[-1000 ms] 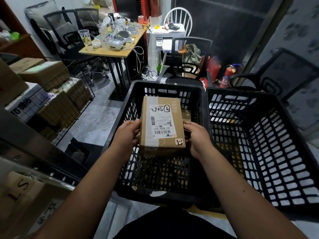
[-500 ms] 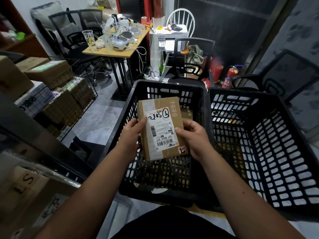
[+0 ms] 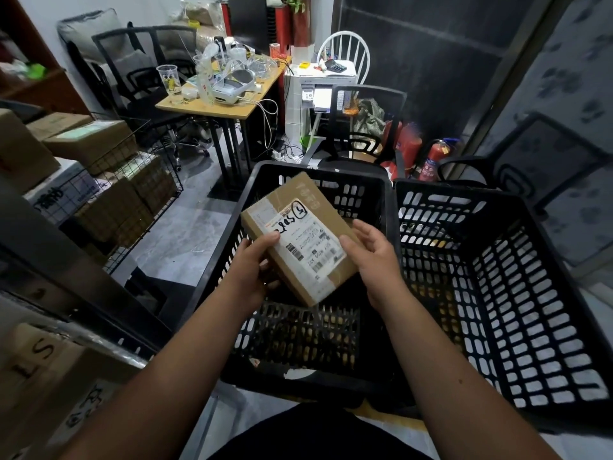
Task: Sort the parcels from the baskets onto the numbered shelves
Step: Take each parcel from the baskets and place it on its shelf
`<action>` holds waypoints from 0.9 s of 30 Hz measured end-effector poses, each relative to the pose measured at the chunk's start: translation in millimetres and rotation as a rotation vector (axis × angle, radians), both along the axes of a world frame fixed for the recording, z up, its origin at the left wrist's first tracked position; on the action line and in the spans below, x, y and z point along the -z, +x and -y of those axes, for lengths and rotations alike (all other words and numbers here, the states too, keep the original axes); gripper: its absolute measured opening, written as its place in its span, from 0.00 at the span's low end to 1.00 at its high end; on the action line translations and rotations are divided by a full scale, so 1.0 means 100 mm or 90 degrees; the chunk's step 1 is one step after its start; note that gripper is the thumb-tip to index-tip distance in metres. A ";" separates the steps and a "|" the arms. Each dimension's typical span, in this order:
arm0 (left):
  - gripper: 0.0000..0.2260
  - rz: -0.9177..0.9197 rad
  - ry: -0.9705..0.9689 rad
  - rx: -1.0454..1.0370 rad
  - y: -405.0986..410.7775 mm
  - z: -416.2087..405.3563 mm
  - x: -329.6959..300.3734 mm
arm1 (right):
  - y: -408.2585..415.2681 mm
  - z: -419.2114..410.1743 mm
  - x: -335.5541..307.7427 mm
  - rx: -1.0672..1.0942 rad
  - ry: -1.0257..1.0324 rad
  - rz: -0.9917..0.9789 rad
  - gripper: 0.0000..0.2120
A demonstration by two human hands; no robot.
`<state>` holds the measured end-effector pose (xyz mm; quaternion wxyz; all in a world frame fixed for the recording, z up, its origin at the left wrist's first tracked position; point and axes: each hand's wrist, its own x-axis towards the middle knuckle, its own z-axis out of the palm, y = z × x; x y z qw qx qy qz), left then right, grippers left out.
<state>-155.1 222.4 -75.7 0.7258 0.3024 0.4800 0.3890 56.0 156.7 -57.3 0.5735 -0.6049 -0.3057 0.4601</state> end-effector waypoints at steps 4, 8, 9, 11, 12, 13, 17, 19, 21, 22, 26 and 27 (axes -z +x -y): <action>0.37 0.103 -0.040 -0.065 0.13 -0.01 -0.04 | -0.06 -0.01 0.00 0.086 0.010 -0.119 0.43; 0.46 0.134 -0.059 -0.089 0.28 0.03 -0.09 | -0.15 -0.03 0.07 0.054 -0.038 -0.172 0.50; 0.46 0.144 -0.056 -0.084 0.31 0.04 -0.08 | -0.18 -0.04 0.09 0.050 -0.038 -0.205 0.46; 0.43 0.151 -0.048 -0.064 0.36 0.08 -0.07 | -0.22 -0.07 0.13 0.049 -0.026 -0.240 0.35; 0.41 0.151 -0.048 -0.058 0.38 0.10 -0.05 | -0.23 -0.07 0.16 0.053 -0.024 -0.248 0.33; 0.40 0.149 -0.049 -0.052 0.38 0.12 -0.03 | -0.23 -0.09 0.18 0.062 -0.020 -0.265 0.34; 0.38 0.136 -0.064 -0.029 0.34 0.15 0.05 | -0.21 -0.10 0.24 0.105 -0.026 -0.314 0.40; 0.33 0.099 -0.062 -0.013 0.28 0.15 0.07 | -0.18 -0.09 0.26 0.122 -0.024 -0.314 0.34; 0.25 0.060 -0.069 0.004 0.23 0.13 0.02 | -0.14 -0.08 0.28 0.129 -0.022 -0.322 0.30; 0.21 0.037 -0.069 0.018 0.20 0.11 -0.03 | -0.11 -0.08 0.29 0.132 -0.019 -0.329 0.29; 0.21 -0.018 -0.016 0.044 0.07 -0.07 -0.23 | -0.07 -0.11 0.27 0.128 -0.008 -0.371 0.25; 0.28 -0.011 -0.006 0.048 0.03 -0.12 -0.27 | -0.07 -0.11 0.27 0.117 -0.008 -0.381 0.27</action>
